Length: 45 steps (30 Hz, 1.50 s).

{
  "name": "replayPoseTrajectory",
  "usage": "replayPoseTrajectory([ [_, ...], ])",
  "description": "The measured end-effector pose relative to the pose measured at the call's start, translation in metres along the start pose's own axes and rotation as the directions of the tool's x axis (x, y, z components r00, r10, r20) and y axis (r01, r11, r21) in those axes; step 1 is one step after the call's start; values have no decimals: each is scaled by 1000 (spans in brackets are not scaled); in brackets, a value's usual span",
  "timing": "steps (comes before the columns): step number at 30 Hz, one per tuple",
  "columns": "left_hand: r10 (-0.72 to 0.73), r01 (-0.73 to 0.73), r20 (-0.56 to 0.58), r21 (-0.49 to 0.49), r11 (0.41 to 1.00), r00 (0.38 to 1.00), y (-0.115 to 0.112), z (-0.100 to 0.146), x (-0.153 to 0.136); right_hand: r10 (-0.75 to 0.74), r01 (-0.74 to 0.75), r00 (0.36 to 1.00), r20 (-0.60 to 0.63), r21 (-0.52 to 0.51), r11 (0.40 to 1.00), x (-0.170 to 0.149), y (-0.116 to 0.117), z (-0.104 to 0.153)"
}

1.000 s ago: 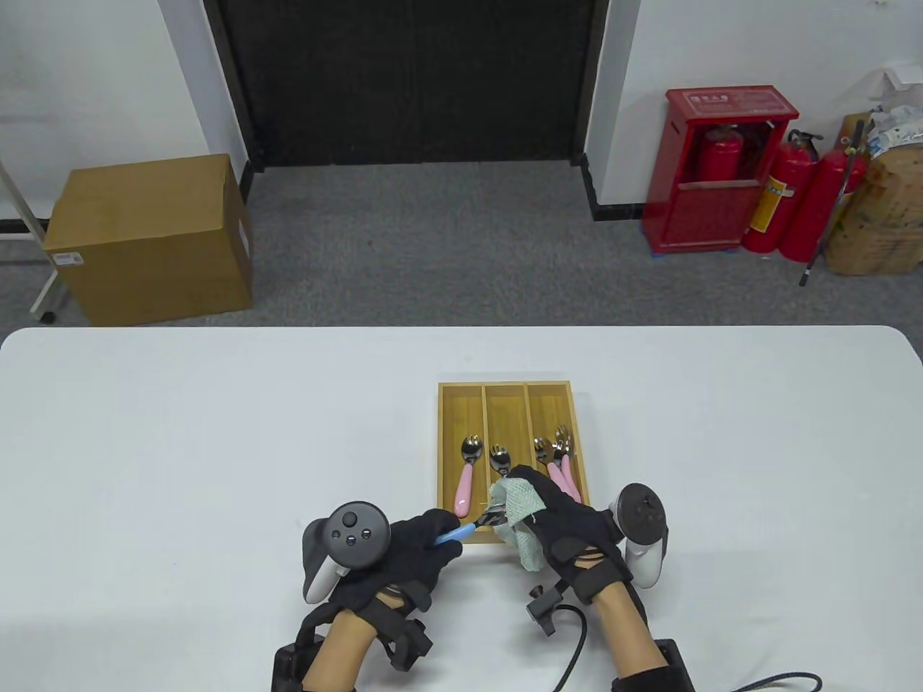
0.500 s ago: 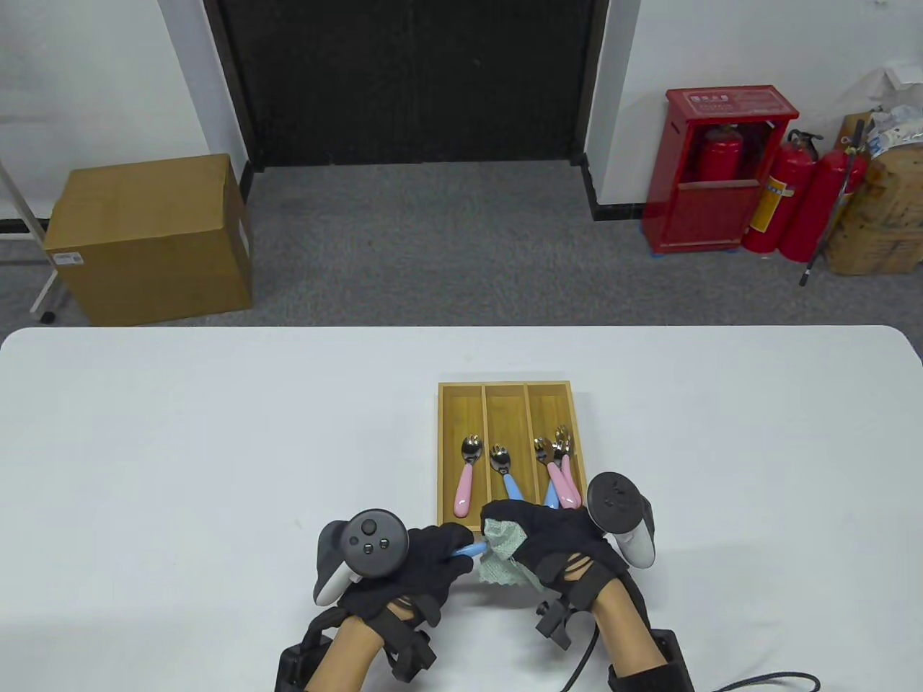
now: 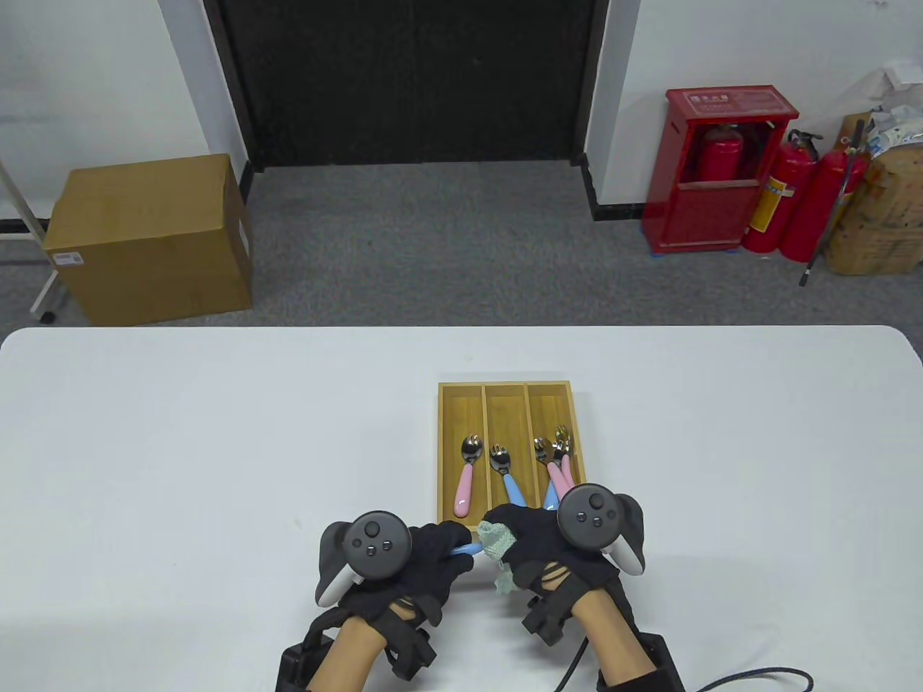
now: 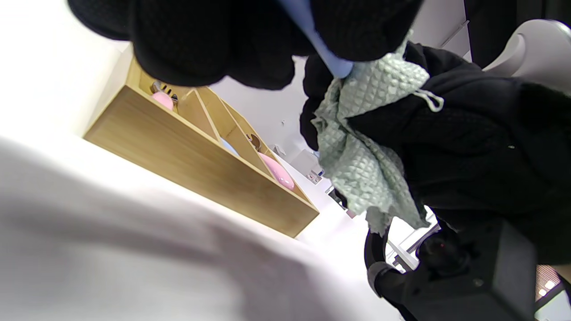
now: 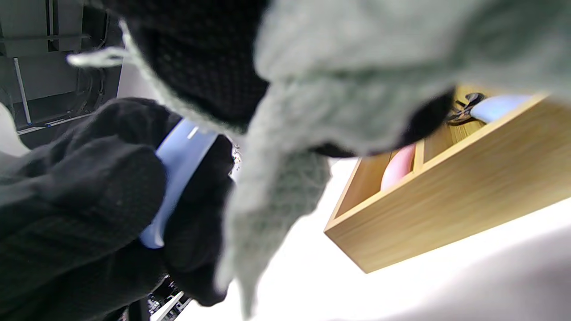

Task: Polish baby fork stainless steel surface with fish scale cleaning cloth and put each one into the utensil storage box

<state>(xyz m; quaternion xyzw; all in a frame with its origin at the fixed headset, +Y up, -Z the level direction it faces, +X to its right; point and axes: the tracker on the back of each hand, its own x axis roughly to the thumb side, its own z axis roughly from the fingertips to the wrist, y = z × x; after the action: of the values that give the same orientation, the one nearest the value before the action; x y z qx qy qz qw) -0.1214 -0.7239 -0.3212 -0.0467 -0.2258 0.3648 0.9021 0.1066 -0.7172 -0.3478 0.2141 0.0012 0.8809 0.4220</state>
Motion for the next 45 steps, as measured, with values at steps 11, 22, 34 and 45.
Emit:
replayPoseTrajectory([
  [11,8,-8,-18,26,1000,1000,0,0,-2,36,-38,999,-22,-93,995,-2,-1,1],
  [22,-10,11,-20,24,1000,1000,-4,-2,0,56,-68,996,-64,-193,979,-9,-5,3],
  [34,-60,60,1,20,998,998,-1,1,-1,-41,43,999,36,-60,997,-19,-2,1],
  [45,-83,83,36,-6,997,996,-4,0,2,96,-99,992,82,33,995,-9,3,-1],
])
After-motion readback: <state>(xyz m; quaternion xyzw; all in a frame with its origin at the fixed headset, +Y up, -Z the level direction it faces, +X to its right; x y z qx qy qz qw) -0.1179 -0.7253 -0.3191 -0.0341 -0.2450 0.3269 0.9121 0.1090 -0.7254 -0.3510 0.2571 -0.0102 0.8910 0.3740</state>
